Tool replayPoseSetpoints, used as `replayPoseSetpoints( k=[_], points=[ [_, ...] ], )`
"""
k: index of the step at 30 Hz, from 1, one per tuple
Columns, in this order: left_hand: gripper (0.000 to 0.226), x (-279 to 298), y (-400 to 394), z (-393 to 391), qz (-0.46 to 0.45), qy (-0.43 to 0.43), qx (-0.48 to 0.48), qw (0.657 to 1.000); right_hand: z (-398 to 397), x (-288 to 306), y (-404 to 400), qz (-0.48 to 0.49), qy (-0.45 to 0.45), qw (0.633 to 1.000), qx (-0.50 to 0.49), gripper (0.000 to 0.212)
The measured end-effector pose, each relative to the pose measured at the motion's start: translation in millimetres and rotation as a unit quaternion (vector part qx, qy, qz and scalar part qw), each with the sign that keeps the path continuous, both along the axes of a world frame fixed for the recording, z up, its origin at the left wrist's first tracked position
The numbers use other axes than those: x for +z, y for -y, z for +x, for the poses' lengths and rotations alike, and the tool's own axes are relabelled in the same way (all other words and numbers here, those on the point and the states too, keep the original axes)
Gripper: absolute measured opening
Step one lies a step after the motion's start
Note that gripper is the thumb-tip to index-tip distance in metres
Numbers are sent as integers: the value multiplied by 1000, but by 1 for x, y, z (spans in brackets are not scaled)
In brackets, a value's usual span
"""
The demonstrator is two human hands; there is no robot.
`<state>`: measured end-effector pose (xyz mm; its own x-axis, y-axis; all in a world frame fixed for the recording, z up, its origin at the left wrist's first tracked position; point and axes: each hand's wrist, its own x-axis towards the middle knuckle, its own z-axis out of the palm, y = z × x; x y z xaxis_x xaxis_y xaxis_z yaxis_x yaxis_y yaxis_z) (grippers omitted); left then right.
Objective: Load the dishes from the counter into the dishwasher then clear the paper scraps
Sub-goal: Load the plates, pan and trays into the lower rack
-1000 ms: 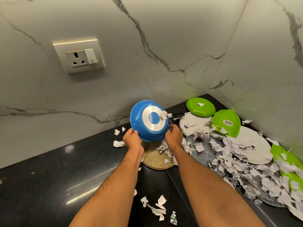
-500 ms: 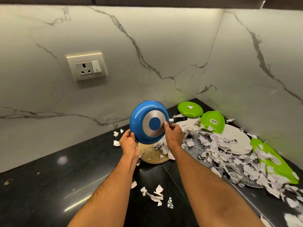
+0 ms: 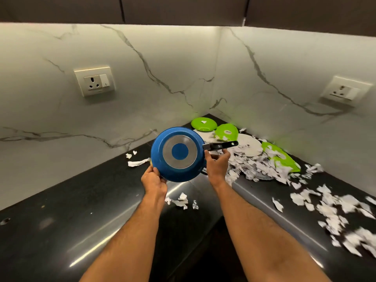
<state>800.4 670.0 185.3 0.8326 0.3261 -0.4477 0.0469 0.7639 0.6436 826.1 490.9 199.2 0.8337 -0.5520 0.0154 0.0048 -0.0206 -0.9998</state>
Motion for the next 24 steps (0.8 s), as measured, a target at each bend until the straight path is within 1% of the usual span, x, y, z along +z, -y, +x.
replayPoseSetpoints(
  k=[2,5,10,13,15,18,20,24],
  points=[
    [40,-6,8,-25,1,-3,-21,1000,-35,-6,12,16,5,1000,-19,70],
    [42,-14,24,-67,17,-15,-52,998,-88,-21,29,55,1,997,-49,74],
    [44,-26,64,-137,38,-41,-69,996,-186,-40,59,69,-9,991,-111,81],
    [41,-38,90,-180,52,-79,-102,990,-242,-57,79,91,-8,985,-147,84],
    [36,-49,105,-201,60,-93,-97,989,-270,-70,89,108,-14,980,-164,85],
    [22,-58,123,-234,75,-100,-76,989,-309,-86,95,120,-9,979,-166,85],
    [23,-70,141,-268,87,-111,-94,986,-346,-102,109,122,-11,976,-179,83],
    [28,-105,165,-341,112,-138,-119,977,-428,-133,131,122,-43,973,-192,89]
  ],
)
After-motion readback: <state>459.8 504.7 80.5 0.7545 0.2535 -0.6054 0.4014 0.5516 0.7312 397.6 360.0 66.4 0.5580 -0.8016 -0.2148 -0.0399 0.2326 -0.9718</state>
